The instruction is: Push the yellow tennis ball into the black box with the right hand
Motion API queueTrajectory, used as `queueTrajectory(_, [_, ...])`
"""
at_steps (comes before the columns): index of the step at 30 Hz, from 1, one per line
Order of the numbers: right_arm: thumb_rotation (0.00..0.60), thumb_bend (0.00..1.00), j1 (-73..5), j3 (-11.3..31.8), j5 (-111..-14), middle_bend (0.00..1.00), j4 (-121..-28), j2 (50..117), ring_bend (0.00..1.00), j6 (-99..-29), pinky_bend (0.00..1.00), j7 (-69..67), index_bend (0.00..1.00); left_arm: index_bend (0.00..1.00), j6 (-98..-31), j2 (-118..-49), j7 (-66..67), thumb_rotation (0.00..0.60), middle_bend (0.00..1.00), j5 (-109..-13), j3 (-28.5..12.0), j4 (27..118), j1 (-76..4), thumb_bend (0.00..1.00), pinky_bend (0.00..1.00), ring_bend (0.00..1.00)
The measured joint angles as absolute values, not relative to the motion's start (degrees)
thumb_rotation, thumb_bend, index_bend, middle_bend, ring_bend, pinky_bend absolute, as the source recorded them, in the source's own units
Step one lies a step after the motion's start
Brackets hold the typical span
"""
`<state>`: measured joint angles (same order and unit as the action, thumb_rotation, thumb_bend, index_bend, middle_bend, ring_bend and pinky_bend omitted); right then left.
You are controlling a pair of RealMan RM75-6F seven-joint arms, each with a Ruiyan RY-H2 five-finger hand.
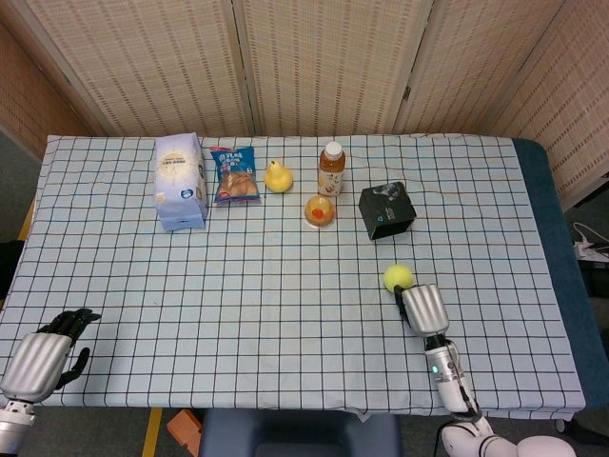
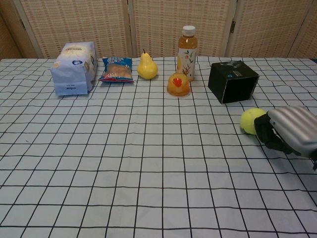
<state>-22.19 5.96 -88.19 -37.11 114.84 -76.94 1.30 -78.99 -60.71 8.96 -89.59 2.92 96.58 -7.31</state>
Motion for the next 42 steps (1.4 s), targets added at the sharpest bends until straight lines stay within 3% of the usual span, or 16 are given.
queueTrajectory(42, [0.6, 0.87, -30.41, 5.96, -86.21, 0.89, -23.47, 114.97, 0.79, -66.6, 1.0, -11.73, 1.0, 0.26, -78.97, -60.8, 9.1, 0.6, 0.21, -89.72, 2.87, 96.5, -7.4, 0.5, 0.48, 0.19])
